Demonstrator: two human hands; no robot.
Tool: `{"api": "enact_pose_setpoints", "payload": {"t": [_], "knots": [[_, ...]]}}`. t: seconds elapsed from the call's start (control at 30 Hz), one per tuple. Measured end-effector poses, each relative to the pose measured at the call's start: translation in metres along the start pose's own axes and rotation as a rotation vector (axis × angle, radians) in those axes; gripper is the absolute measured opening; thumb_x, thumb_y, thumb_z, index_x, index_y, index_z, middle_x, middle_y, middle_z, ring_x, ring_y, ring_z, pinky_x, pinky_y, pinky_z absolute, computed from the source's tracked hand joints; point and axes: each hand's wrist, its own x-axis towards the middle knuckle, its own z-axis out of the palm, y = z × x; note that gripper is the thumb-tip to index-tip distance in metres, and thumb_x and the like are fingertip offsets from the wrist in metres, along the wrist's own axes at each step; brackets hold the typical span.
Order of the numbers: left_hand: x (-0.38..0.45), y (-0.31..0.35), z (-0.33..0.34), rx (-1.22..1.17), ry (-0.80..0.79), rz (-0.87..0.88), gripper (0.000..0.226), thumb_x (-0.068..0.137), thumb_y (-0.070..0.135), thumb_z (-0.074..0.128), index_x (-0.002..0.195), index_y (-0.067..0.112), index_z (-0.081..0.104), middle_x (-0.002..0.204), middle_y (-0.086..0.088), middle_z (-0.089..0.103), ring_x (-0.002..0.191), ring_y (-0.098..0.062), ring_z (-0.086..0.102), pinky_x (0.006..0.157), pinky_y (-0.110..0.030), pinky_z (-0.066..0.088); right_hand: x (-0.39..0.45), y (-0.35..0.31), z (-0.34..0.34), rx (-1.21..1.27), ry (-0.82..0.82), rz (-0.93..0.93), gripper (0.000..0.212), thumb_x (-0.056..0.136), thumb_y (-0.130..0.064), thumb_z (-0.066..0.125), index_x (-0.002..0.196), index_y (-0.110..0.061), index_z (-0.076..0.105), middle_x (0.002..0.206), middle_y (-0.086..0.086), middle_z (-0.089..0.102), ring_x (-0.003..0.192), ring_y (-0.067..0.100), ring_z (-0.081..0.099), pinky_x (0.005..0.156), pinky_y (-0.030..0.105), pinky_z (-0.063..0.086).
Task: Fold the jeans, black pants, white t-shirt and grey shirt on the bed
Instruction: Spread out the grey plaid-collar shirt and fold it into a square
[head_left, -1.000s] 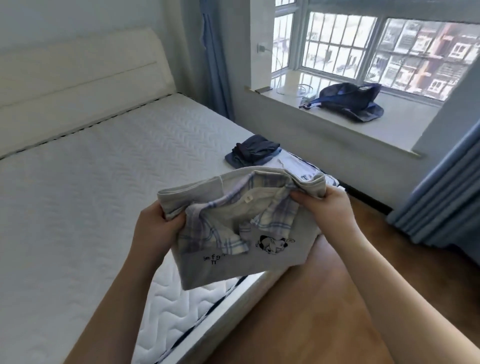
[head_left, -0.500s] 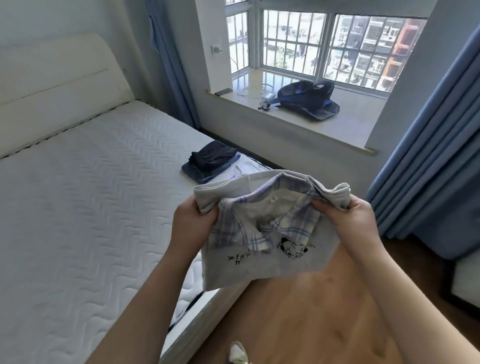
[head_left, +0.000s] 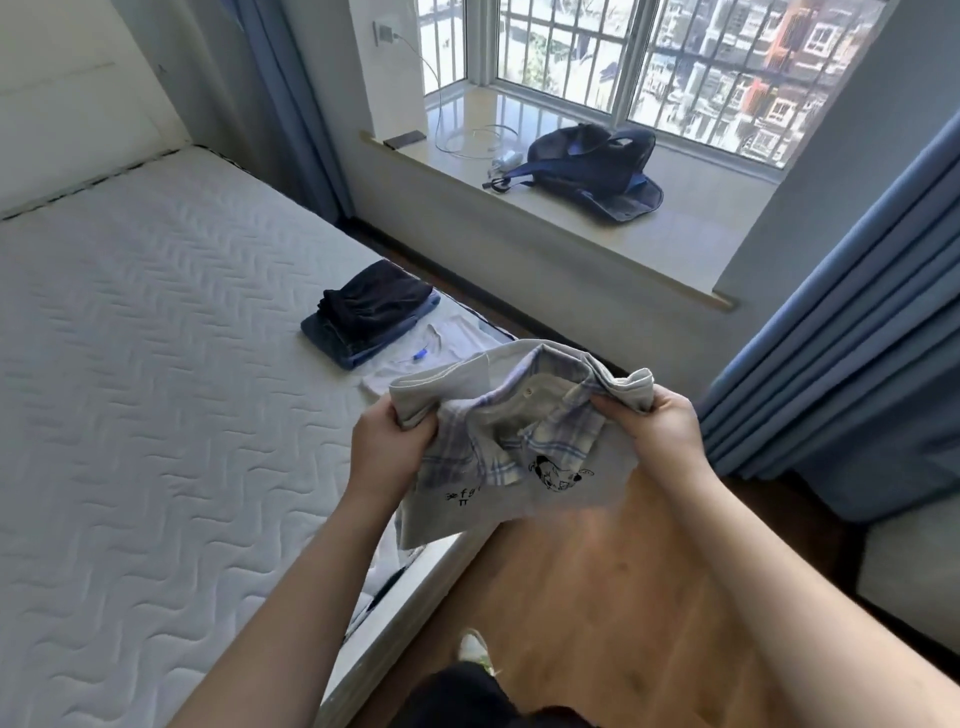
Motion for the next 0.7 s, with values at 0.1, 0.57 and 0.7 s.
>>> {"api": "enact_pose_setpoints", "payload": {"t": [0.1, 0.57, 0.7], "knots": [[0.028, -0.002, 0.014, -0.025, 0.004, -0.018, 0.012, 0.078, 0.021, 0.075, 0.080, 0.030, 0.068, 0.077, 0.014, 0.071, 0.072, 0.003, 0.065, 0.058, -0.014, 0.048, 0.032, 0.003, 0.002, -0.007, 0.001, 0.021, 0.041, 0.053, -0.055, 0.084, 0.083, -0.029, 0.076, 0.083, -0.006, 0.076, 0.075, 0.006, 0.064, 0.078, 0.034, 0.052], [0.100, -0.007, 0.111, -0.013, 0.062, -0.194, 0.027, 0.077, 0.006, 0.073, 0.090, 0.029, 0.072, 0.086, 0.018, 0.074, 0.082, 0.005, 0.067, 0.072, -0.018, 0.051, 0.202, 0.043, -0.018, -0.025, -0.088, 0.130, 0.024, 0.068, -0.040, 0.086, 0.084, -0.025, 0.075, 0.082, -0.004, 0.075, 0.070, 0.002, 0.059, 0.067, 0.015, 0.048], [0.108, -0.001, 0.137, -0.008, 0.169, -0.275, 0.024, 0.078, 0.008, 0.074, 0.090, 0.029, 0.072, 0.085, 0.021, 0.073, 0.080, 0.007, 0.066, 0.066, -0.011, 0.049, 0.256, 0.038, -0.017, -0.044, -0.225, 0.157, 0.017, 0.069, -0.033, 0.087, 0.080, -0.026, 0.075, 0.080, -0.005, 0.075, 0.069, 0.002, 0.060, 0.069, 0.021, 0.050]]}}
